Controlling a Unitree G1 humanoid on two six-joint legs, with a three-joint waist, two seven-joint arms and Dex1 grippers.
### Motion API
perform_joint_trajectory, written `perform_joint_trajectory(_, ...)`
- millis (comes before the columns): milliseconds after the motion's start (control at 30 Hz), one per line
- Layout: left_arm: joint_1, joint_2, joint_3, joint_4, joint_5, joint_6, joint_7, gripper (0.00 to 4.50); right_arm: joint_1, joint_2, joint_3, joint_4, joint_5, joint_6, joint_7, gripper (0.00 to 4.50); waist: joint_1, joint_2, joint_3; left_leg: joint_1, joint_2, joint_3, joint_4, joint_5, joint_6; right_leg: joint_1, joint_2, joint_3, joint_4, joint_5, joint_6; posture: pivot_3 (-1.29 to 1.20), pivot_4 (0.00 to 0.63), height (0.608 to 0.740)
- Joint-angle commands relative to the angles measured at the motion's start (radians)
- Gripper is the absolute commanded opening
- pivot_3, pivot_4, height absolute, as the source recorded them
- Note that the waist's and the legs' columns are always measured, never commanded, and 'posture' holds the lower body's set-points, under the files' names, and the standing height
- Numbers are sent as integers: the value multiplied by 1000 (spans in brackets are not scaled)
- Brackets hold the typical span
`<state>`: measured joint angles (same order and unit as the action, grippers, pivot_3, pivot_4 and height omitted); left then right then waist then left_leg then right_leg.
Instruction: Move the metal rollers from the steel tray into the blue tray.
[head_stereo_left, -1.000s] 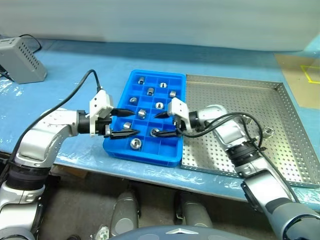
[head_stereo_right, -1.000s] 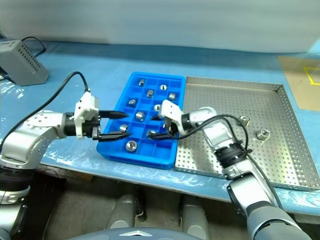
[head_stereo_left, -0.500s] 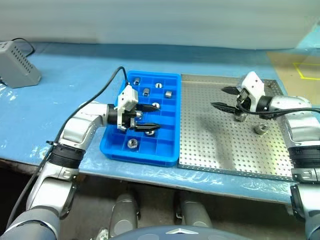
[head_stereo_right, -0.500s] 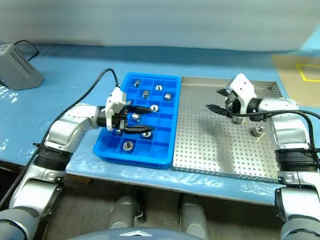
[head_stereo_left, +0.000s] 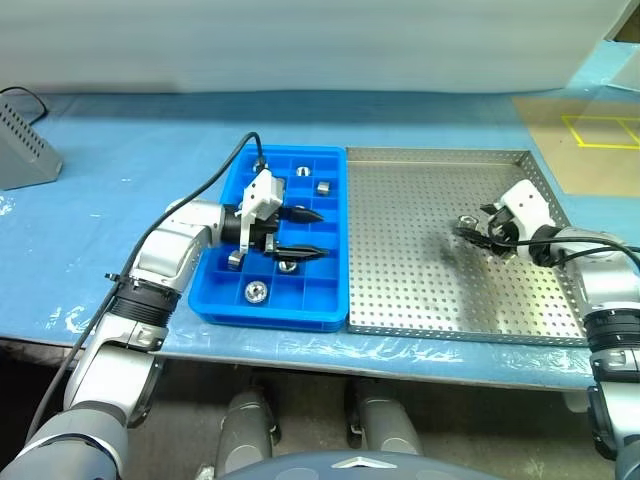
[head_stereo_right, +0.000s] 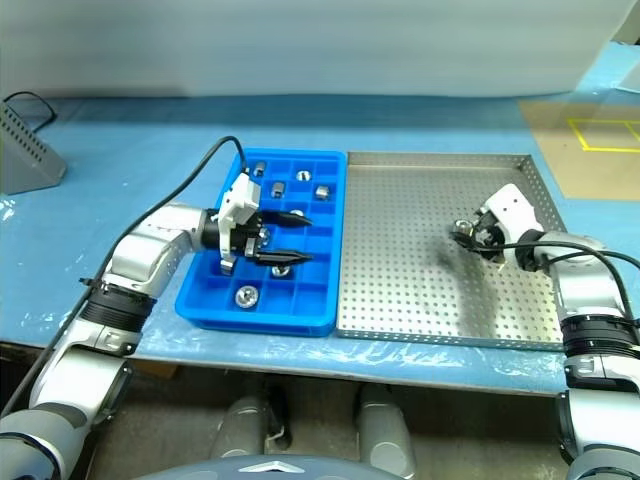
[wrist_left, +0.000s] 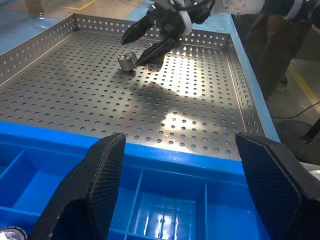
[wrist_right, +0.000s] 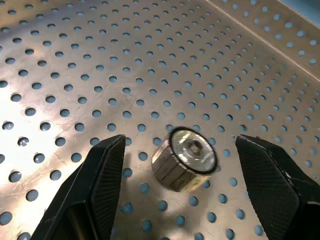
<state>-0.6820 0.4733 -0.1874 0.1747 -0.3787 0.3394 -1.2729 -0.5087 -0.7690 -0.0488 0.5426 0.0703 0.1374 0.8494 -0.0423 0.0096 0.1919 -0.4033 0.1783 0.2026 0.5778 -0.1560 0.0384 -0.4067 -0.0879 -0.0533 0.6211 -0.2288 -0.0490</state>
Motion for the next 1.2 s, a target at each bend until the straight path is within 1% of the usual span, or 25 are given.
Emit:
perform_joint_trajectory(33,8,9,17,-78,-9,25,23,3724,-79,29,6,90,-25,-62,-37,3596,-1,0,0,0,0,0,0,0,0,0,0,0,0,0,0,-351,150,740)
perform_joint_trajectory(200,16,15,21,-103,-3,44,48,3724,-140,60,27,214,-60,-123,-63,3596,2,0,0,0,0,0,0,0,1,0,0,0,0,0,0,-332,150,740)
perform_joint_trajectory(300,20,20,24,-109,-3,48,56,3724,-154,64,28,253,-67,-146,-64,3596,6,0,0,-1,0,0,0,0,1,0,0,0,0,0,0,-325,150,740)
perform_joint_trajectory(667,19,28,29,-118,-9,62,70,3724,-139,41,18,270,-58,-152,-24,3596,6,0,0,-1,0,0,1,0,1,0,0,0,0,0,0,-327,150,740)
perform_joint_trajectory(767,16,23,25,-97,-2,47,68,3724,-113,34,17,237,-53,-145,-1,3020,7,0,0,-1,0,0,1,0,1,0,0,0,0,0,0,-327,150,740)
perform_joint_trajectory(867,15,19,22,-90,1,40,67,3724,-106,36,12,225,-54,-142,-12,2044,6,0,0,-1,0,0,1,0,1,0,0,0,0,0,0,-340,150,740)
perform_joint_trajectory(900,14,17,21,-90,2,39,68,3724,-97,38,11,208,-46,-139,2,1927,6,0,0,-1,0,0,1,0,1,0,0,0,0,0,0,-340,150,740)
perform_joint_trajectory(967,13,15,20,-80,6,29,66,3724,-86,41,10,186,-48,-136,-4,1844,6,0,0,-1,0,0,1,0,1,0,0,0,0,0,0,-340,150,740)
perform_joint_trajectory(1067,10,14,23,-58,9,13,60,3724,-89,48,10,170,-52,-132,-15,1844,6,0,0,0,0,0,1,0,1,0,0,0,0,0,0,-340,150,740)
perform_joint_trajectory(1200,14,20,38,-62,-2,13,67,3724,-103,61,2,92,-27,-94,-2,1844,3,0,0,-1,0,0,1,-1,1,0,0,0,0,0,0,-336,150,740)
